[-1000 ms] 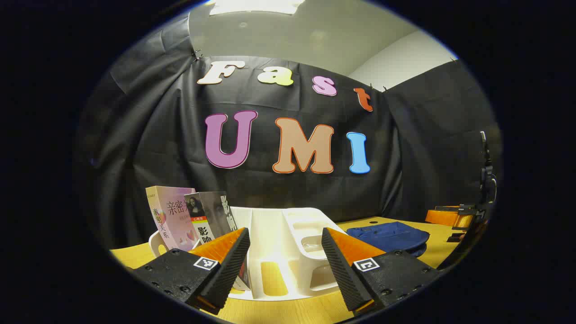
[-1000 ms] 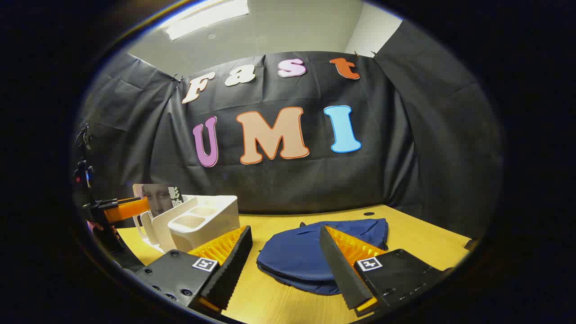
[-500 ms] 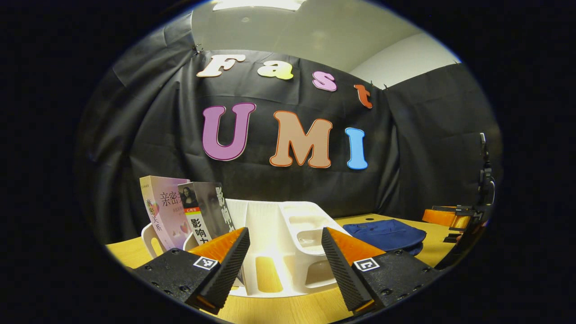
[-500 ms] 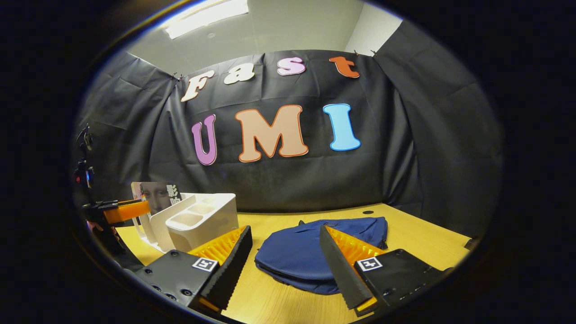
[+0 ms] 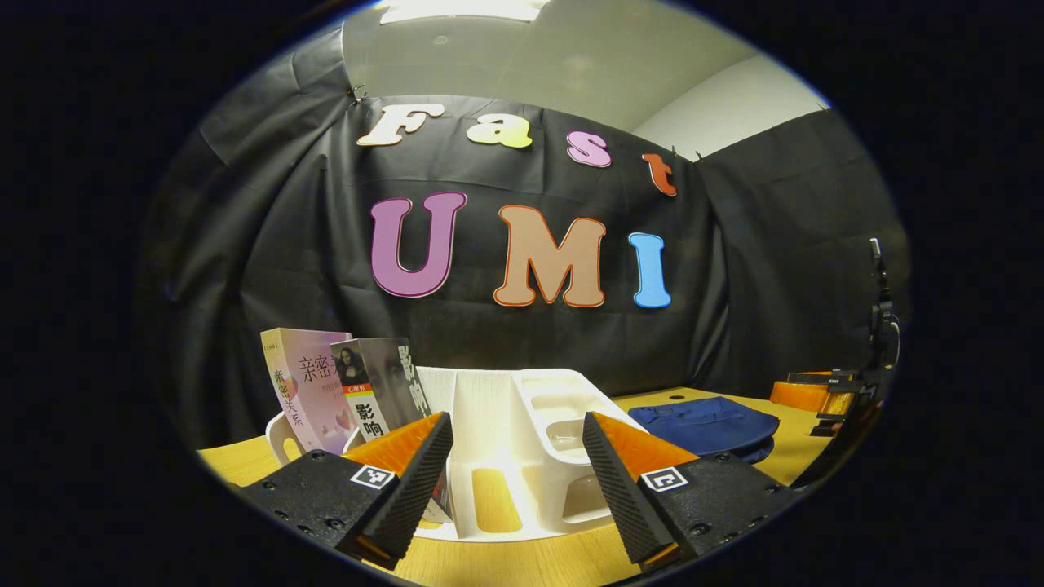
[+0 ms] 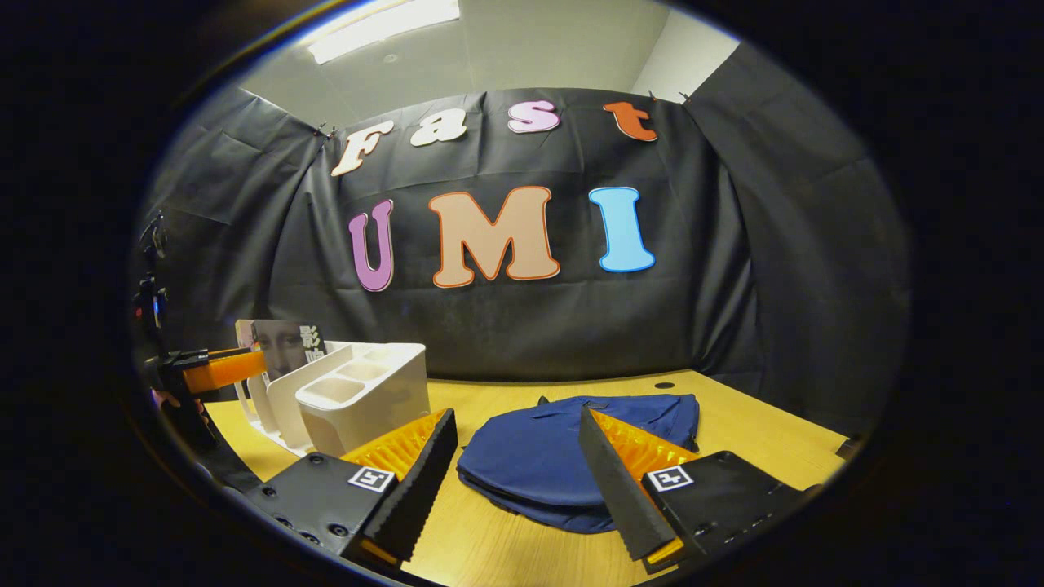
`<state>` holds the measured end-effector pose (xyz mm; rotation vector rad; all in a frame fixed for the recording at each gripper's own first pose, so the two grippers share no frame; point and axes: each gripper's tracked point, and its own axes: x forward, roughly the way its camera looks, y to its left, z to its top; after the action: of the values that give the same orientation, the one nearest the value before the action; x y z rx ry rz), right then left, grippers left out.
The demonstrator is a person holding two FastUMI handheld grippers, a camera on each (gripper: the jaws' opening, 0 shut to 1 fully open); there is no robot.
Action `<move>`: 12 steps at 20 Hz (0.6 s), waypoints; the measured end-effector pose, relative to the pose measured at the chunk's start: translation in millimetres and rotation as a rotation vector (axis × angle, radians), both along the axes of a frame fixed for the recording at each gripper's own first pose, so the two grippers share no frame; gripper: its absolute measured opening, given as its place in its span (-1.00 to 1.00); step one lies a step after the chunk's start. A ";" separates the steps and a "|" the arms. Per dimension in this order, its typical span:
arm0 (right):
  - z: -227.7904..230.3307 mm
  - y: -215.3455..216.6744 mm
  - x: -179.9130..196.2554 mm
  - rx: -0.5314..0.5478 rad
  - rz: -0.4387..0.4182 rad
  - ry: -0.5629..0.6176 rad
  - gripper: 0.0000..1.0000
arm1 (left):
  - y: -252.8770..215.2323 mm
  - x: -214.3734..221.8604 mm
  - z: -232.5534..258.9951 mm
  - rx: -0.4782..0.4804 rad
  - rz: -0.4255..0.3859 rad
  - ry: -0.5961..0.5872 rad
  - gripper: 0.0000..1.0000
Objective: Open the schoolbag, grab two books from the bookshelf and put them into the schoolbag.
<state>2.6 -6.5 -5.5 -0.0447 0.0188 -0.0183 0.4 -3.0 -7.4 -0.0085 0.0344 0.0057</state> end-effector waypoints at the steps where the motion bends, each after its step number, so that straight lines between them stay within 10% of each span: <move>1: 1.7 0.3 -0.6 -0.005 0.002 -0.003 0.93 | 0.4 0.2 -0.6 0.000 0.001 0.004 0.86; 12: -17.8 3.5 20.8 -0.385 0.107 0.212 0.93 | -1.3 1.1 -5.6 0.009 -0.009 0.028 0.87</move>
<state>23.4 -3.0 -23.3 -0.4325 0.2249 0.0899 1.5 -4.3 -13.0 0.0009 0.0625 -0.0032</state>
